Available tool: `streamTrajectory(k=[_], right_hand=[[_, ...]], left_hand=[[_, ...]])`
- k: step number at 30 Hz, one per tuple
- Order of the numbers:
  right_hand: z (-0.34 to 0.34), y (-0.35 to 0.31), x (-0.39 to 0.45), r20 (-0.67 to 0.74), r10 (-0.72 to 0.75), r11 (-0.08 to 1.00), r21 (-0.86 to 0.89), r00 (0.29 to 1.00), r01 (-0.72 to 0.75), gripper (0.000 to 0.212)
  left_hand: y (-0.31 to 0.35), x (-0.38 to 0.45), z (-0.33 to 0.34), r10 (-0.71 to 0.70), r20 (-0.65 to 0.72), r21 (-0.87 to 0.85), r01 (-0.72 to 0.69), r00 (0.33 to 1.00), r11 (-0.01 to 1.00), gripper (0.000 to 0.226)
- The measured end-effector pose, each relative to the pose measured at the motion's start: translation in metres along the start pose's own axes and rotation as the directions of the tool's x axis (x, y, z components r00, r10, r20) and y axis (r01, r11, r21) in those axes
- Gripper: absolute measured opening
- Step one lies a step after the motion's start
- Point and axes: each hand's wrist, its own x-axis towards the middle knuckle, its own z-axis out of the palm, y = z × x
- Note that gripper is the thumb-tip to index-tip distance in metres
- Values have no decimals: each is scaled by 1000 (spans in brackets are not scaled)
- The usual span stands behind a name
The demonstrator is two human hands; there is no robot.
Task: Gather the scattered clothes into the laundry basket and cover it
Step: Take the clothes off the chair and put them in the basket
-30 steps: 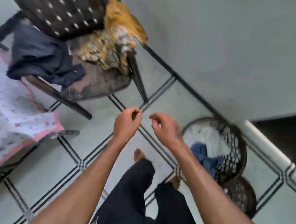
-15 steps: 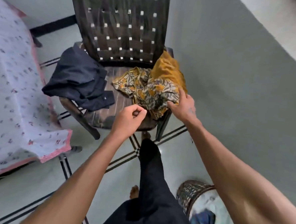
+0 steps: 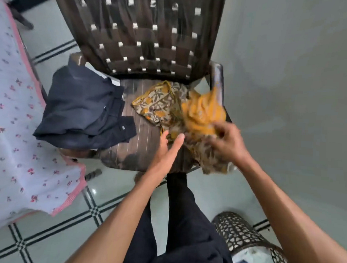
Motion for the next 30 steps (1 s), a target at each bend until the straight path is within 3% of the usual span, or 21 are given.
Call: streamTrajectory(k=[1, 2, 4, 5, 7, 9, 11, 13, 16, 18, 20, 22, 25, 28, 30], right_hand=[[0, -16, -13, 135, -33, 981, 195, 990, 6, 28], [3, -30, -25, 232, -41, 931, 362, 972, -47, 27], [14, -40, -38, 188, -12, 861, 502, 982, -86, 28], [15, -40, -36, 86, 9, 877, 477, 996, -49, 43], [15, -35, -26, -43, 17, 962, 274, 999, -5, 94], [25, -37, -17, 68, -14, 978, 207, 998, 0, 128], [44, -50, -11, 295, 21, 930, 346, 955, -127, 105], [66, -67, -6, 386, 50, 886, 408, 921, -219, 69], [95, -87, 0, 320, 78, 871, 439, 944, -221, 44], [110, -98, 3, 266, 177, 805, 515, 947, -295, 42], [130, -106, 9, 259, 271, 735, 566, 927, -374, 40], [139, -113, 15, 281, 324, 678, 597, 903, -429, 40], [157, -120, 25, 253, 407, 640, 607, 878, -472, 39], [172, -126, 25, 230, 485, 600, 614, 844, -512, 43], [178, -133, 21, 185, 524, 589, 627, 831, -511, 44]], left_hand=[[13, 4, 1, -109, 97, -97, 118, 989, 988, 121], [25, 7, 1, -175, 201, -186, 213, 964, 959, 114], [48, 8, -4, -173, 292, -313, 266, 940, 912, 72], [55, 11, -9, -150, 258, -322, 232, 954, 918, 60], [59, 14, -25, -92, 158, -260, 131, 983, 957, 65], [64, 4, -48, -24, 147, -141, 45, 989, 989, 69], [70, -6, -74, 9, 178, -10, -7, 984, 1000, 43], [77, -13, -105, 46, 220, 108, -71, 974, 992, 25], [85, -10, -166, 124, 141, 278, -159, 982, 947, 56], [78, 9, -212, 240, -75, 386, -194, 968, 902, 68], [66, 38, -265, 309, -366, 476, -109, 878, 873, 99], [52, 62, -298, 258, -505, 468, 10, 824, 884, 127], [28, 99, -317, 151, -472, 552, 158, 869, 819, 135], [11, 121, -311, 263, -497, 750, 258, 827, 609, 120], [14, 127, -317, 317, -466, 807, 250, 826, 535, 112]])
